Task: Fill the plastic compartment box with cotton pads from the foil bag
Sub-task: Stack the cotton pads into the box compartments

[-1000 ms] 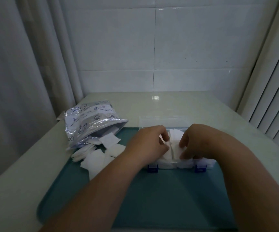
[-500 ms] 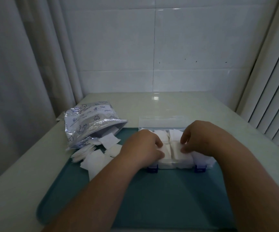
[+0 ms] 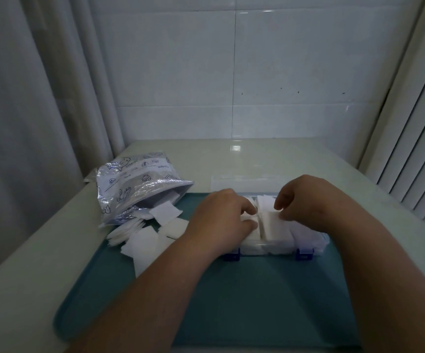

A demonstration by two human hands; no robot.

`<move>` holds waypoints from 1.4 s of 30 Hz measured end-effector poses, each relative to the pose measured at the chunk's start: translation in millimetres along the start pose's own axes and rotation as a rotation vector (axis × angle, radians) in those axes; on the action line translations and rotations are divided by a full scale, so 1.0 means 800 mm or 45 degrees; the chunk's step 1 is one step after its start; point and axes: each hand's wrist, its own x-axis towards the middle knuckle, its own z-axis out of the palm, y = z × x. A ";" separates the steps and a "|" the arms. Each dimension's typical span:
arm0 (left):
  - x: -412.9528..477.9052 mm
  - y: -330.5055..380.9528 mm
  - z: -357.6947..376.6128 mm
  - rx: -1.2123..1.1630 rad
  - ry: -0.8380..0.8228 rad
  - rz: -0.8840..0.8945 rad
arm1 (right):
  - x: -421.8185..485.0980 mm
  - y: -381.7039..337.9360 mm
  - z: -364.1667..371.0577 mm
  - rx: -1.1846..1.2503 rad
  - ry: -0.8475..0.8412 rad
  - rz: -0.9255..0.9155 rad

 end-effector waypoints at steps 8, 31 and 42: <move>-0.003 -0.027 -0.039 -0.195 0.005 -0.082 | 0.001 -0.014 0.009 0.052 0.083 -0.067; -0.052 -0.130 -0.100 0.514 -0.553 -0.468 | -0.014 -0.074 0.055 0.200 0.157 -0.343; -0.046 -0.133 -0.089 0.638 -0.644 -0.441 | -0.016 -0.070 0.054 0.221 0.184 -0.385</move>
